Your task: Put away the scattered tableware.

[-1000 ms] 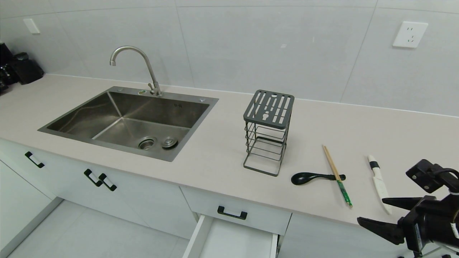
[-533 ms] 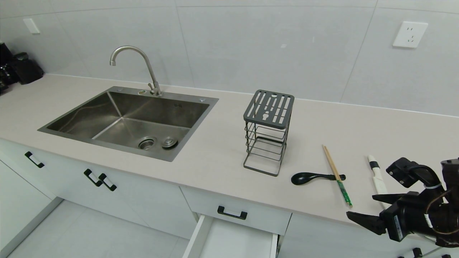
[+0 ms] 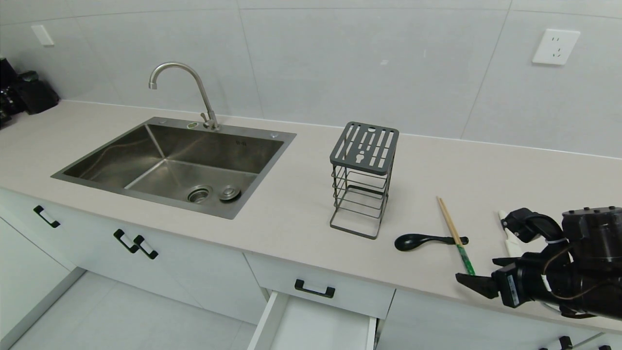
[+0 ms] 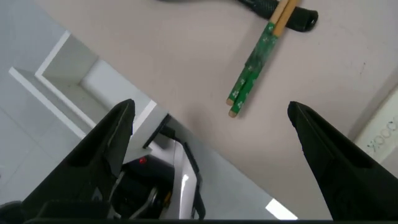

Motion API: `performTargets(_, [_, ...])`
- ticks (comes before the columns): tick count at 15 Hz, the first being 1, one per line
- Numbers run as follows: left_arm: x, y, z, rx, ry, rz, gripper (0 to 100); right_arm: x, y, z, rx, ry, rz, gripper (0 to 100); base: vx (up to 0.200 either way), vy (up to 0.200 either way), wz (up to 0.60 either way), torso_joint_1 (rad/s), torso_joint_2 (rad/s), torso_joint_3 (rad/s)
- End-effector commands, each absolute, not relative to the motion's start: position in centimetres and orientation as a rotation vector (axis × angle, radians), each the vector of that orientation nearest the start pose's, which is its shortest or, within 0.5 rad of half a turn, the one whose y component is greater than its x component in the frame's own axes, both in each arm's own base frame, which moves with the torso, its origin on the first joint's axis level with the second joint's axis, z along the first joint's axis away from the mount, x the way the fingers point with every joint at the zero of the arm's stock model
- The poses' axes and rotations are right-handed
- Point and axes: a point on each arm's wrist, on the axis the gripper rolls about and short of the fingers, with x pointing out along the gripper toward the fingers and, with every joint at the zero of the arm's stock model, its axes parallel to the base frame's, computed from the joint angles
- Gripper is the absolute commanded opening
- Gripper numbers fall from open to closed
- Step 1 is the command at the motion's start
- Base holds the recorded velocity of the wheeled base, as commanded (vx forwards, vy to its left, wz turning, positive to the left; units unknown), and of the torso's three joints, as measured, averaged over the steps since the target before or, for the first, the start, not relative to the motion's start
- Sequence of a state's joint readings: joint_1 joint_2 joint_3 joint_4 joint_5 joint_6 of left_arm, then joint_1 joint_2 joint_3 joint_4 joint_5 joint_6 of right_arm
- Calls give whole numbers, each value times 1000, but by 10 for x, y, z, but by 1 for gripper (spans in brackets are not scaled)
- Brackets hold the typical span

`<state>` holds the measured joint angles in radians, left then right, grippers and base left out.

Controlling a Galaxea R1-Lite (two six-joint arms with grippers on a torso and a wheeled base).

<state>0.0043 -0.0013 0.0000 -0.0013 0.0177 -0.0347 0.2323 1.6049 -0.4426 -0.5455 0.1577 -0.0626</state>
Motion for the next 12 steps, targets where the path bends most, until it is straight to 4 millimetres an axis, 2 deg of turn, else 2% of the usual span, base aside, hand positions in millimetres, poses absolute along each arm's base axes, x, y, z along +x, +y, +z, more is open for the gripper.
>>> performTargets(1, [-23,0,76,-35,-2,23,100,241,60,101,-79,638,351,100,0,0,0,0,0,0])
performTargets(5, [-23,0,76,-35,-2,23,100,266,65,97,-62,642,294,100,0,0,0,0,0,0])
performTargets(9, [-23,0,76,-35,-3,23,100,267,81,93,-94,652,308,100,0,0,0,0,0,0])
performTargets(12, [-23,0,76,-35,-2,23,100,268,81,88,-112,666,269,100,0,0,0,0,0,0])
